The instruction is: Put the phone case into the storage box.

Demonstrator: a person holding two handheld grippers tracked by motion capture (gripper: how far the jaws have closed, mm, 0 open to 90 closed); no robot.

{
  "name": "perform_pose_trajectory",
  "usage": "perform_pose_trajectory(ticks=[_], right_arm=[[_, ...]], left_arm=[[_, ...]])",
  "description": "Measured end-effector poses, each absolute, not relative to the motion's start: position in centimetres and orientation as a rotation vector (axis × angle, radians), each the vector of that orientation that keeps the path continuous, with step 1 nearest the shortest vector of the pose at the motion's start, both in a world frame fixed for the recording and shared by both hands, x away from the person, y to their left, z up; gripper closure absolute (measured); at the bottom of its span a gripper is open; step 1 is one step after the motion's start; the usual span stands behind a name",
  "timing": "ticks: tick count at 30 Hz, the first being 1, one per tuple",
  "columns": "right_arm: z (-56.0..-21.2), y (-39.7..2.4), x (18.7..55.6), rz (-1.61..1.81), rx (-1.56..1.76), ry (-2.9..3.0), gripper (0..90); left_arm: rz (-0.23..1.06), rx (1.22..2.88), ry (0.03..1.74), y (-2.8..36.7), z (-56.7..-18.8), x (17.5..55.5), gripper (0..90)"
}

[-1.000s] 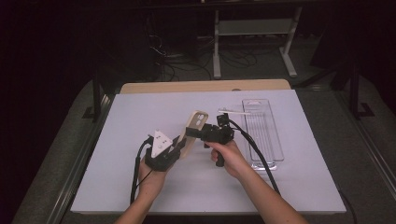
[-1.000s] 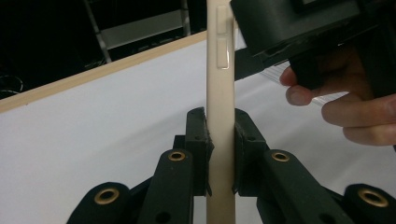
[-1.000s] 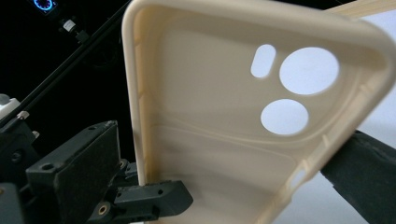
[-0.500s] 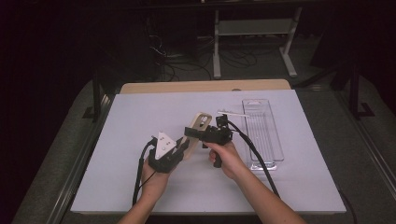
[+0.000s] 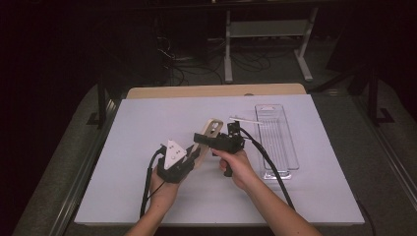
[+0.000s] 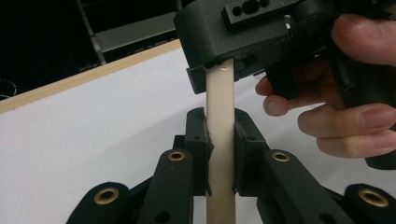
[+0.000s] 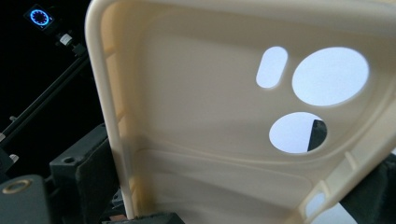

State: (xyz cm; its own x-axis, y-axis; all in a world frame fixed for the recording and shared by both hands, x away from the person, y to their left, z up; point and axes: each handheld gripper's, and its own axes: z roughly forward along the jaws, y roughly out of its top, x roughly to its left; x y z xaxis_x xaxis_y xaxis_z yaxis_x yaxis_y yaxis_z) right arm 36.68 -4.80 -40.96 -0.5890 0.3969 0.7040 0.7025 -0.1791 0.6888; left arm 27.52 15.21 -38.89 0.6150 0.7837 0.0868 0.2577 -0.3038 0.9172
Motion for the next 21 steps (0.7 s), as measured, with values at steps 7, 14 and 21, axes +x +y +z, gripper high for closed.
perform_pose_trajectory(ticks=[7,14,21], right_arm=[[-40.96,-4.89,36.66,-1.843,-1.275,-1.824,7.7],[-40.97,-4.97,36.64,-1.846,-1.281,-1.858,8.9],[-40.97,-5.08,36.63,-1.847,-1.288,-1.859,9.0]], left_arm=[[0.662,1.858,0.835,15.23,-38.94,27.53,78.2],[0.673,1.870,0.825,15.31,-38.98,27.64,70.3],[0.584,1.877,0.834,15.92,-38.74,28.09,53.3]])
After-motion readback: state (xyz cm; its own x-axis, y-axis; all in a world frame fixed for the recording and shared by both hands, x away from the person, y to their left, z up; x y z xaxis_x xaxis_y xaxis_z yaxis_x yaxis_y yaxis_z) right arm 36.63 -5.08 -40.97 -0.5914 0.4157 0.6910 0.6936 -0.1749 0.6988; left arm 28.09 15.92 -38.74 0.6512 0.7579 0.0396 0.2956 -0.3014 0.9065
